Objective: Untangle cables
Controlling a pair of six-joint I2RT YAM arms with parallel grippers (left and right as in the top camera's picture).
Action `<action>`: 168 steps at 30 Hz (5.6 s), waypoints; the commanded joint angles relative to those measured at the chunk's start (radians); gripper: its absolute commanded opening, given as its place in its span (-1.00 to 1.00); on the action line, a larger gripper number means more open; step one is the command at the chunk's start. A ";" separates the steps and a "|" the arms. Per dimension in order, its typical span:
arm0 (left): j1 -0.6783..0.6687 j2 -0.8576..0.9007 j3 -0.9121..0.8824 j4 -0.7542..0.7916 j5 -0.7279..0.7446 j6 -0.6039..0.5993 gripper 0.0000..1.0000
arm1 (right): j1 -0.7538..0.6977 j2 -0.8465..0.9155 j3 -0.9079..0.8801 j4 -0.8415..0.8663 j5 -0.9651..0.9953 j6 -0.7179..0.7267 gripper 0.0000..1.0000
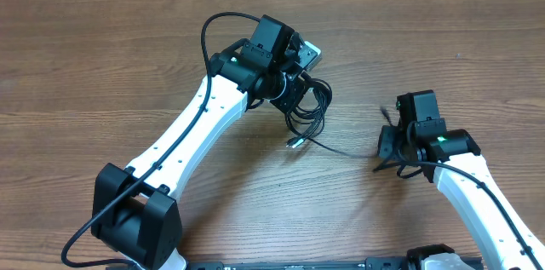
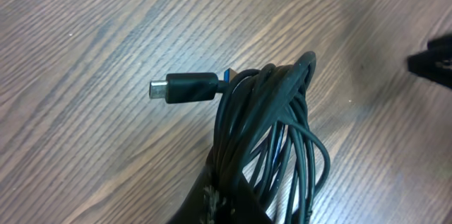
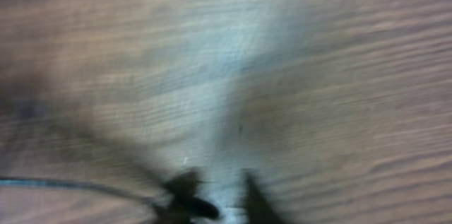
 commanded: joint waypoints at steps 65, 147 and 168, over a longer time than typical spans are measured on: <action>-0.010 -0.024 0.029 0.095 0.123 -0.287 -0.92 | 0.000 0.001 0.019 0.339 -0.599 0.004 -0.58; 0.095 -0.024 0.029 -0.098 0.252 -0.003 -0.55 | 0.001 0.001 0.019 0.389 -0.694 -0.042 -0.92; 0.087 -0.024 0.029 -0.100 0.326 -0.003 -0.33 | 0.000 0.001 0.019 0.412 -0.814 -0.042 -0.92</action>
